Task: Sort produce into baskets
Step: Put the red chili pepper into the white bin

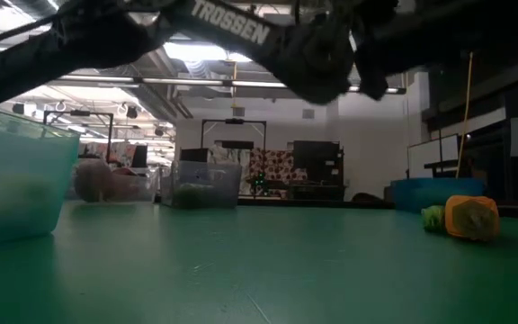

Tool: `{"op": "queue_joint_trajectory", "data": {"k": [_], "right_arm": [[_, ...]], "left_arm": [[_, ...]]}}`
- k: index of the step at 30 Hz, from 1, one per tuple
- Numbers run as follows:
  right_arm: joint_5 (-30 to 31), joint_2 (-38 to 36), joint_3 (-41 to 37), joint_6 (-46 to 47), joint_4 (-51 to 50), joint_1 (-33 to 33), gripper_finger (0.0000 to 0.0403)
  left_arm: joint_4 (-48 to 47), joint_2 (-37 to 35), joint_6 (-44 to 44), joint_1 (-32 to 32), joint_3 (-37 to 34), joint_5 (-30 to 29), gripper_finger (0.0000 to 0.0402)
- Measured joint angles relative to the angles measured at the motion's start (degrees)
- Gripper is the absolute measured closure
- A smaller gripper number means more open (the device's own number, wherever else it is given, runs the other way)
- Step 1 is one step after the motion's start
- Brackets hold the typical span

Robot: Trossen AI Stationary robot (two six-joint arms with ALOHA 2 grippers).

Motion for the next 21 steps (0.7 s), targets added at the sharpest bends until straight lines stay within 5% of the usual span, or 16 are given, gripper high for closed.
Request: {"op": "queue_joint_trajectory", "data": {"k": [8, 21], "right_arm": [[-0.55, 0.02, 0.0, 1.55, -1.34, 0.0, 0.0052], [-1.46, 0.04, -0.02, 1.64, -1.56, 0.0, 0.0052]], "left_arm": [[5.26, 4.58, 2.71, -0.21, 3.25, -0.58, 0.0303], [-1.87, 4.45, -1.4, 1.09, 3.38, -0.27, 0.0303]]}}
